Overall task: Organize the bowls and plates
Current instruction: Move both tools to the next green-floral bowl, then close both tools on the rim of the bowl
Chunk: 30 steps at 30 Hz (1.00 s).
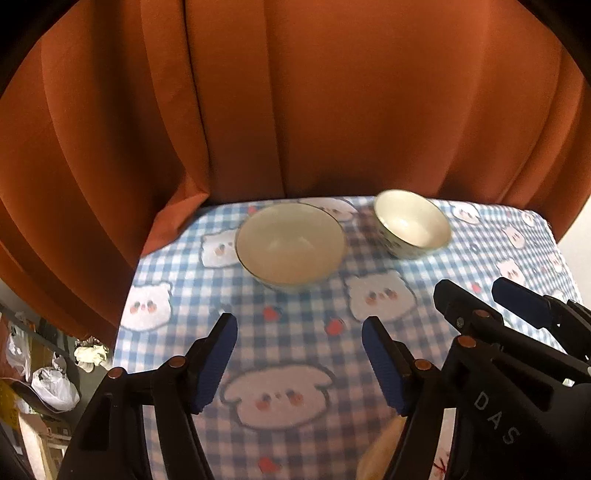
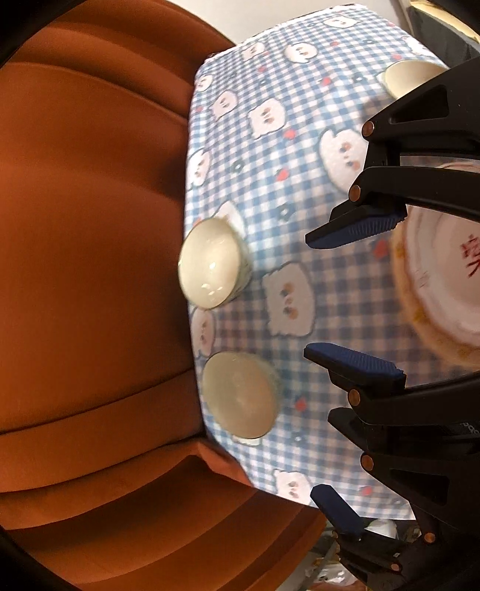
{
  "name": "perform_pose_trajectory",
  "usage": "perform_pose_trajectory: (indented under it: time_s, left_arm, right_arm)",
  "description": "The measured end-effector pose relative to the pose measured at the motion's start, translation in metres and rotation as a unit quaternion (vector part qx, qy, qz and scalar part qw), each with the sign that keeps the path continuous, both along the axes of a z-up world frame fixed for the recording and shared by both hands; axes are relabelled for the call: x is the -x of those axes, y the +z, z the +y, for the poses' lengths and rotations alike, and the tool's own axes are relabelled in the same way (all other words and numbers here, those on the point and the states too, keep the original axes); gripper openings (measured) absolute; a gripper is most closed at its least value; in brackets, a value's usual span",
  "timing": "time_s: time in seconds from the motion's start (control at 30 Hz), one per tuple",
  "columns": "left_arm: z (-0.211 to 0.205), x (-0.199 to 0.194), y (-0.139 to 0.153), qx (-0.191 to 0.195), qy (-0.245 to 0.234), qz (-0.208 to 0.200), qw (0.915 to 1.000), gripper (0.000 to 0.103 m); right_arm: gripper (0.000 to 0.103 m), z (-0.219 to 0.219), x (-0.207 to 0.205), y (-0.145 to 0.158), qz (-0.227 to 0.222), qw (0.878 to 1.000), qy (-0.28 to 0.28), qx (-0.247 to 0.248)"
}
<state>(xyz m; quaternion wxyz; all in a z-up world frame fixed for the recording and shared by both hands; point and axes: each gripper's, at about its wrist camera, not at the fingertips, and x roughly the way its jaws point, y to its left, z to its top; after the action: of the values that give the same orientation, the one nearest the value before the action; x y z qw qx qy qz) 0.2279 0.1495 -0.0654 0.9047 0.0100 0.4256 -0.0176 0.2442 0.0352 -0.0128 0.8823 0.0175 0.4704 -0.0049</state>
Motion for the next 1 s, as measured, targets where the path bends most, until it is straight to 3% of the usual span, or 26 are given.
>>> perform_pose_trajectory:
  time_s: [0.7,1.0]
  left_arm:
    - [0.026,-0.126,-0.059,-0.037,0.031,0.014,0.9987,0.054]
    - [0.037,-0.145,-0.080,-0.019,0.040,0.040,0.9982,0.037]
  right_arm:
    - [0.053,0.044,-0.128,-0.073,0.015,0.999,0.027,-0.025]
    - [0.034,0.053,-0.151,-0.099,0.041,0.998,0.031,-0.046]
